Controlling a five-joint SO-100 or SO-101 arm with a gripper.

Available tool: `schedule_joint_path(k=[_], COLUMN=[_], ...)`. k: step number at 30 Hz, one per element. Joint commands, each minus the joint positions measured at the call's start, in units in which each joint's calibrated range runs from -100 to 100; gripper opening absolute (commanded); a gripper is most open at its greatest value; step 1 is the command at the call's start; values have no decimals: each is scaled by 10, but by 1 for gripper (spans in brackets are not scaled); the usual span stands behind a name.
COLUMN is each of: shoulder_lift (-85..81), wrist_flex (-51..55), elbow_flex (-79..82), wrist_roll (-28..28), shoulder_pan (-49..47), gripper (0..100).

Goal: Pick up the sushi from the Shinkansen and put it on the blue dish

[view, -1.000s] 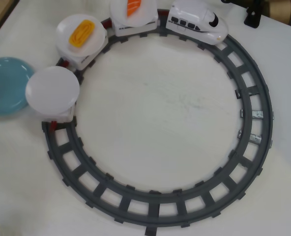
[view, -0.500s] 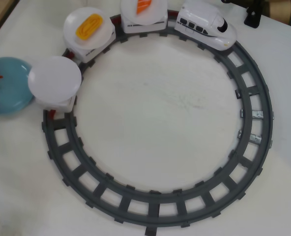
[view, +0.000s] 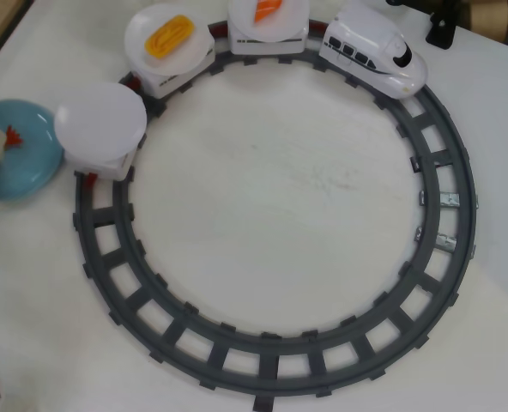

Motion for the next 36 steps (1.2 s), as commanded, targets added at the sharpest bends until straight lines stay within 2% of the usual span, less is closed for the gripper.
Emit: schedule_joint_path(k=[1, 10, 19, 27, 30, 36], shoulder_lift=[-18, -90, -256, -424, -480, -557], wrist_flex=[11, 36, 36, 36, 36, 36], elbow_flex=[-32, -19, 140, 344, 427, 547], wrist_roll=[-2, -3, -32, -66, -93, -185], shoulder_pan=[13, 26, 27, 44, 54, 80], gripper=[27, 28, 29, 29, 29, 28])
